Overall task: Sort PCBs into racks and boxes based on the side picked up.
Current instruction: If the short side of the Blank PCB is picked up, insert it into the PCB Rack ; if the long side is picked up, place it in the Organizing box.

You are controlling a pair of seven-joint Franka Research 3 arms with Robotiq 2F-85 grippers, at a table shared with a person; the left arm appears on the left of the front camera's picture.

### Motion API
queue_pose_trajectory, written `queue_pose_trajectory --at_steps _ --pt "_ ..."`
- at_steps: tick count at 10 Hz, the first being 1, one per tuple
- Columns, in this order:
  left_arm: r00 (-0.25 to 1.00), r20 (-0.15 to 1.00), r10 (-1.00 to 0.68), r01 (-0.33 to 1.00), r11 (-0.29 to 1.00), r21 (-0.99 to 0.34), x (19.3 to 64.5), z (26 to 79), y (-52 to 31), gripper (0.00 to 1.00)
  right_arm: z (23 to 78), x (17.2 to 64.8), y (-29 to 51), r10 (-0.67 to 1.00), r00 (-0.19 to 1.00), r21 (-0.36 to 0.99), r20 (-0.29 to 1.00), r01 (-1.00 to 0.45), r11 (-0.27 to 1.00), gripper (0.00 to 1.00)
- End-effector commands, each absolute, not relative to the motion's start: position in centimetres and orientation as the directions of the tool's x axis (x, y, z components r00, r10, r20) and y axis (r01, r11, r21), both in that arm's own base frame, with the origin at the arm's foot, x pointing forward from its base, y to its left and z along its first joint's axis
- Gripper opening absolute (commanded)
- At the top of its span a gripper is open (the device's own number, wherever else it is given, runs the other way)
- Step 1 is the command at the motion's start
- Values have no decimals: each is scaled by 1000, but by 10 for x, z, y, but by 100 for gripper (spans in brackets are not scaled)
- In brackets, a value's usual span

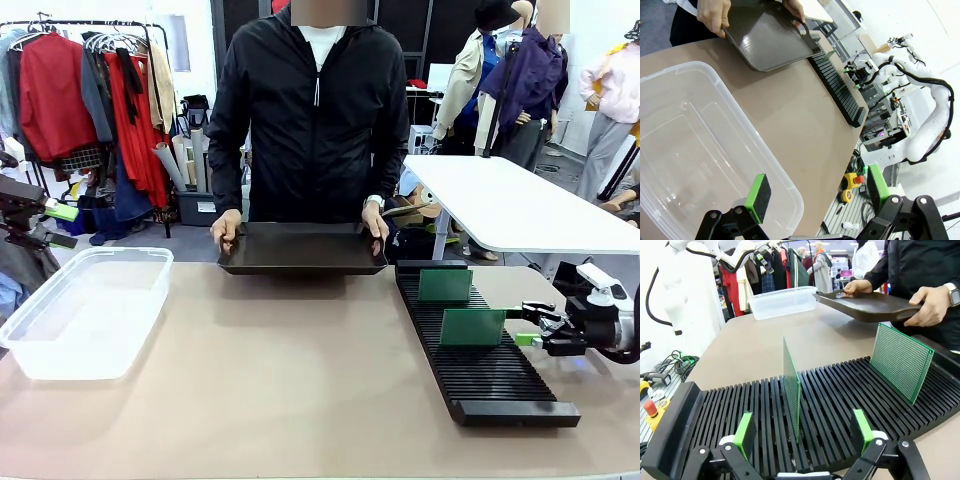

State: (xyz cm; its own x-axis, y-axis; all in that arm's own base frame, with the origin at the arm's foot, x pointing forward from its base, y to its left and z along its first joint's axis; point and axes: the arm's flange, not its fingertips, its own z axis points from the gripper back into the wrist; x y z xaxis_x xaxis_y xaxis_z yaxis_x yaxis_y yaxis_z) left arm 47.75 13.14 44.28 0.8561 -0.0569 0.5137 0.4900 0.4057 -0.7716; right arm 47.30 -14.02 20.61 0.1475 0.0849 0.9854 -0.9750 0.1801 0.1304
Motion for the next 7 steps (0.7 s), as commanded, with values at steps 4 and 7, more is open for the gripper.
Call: queue_pose_trajectory --at_steps 4,7 --pt "857 513 -55 488 409 -771 476 445 131 100 208 475 -139 88 139 122 986 -977 176 100" --pt "857 513 -55 488 409 -771 476 445 131 100 206 473 -140 85 148 131 985 -975 180 100"
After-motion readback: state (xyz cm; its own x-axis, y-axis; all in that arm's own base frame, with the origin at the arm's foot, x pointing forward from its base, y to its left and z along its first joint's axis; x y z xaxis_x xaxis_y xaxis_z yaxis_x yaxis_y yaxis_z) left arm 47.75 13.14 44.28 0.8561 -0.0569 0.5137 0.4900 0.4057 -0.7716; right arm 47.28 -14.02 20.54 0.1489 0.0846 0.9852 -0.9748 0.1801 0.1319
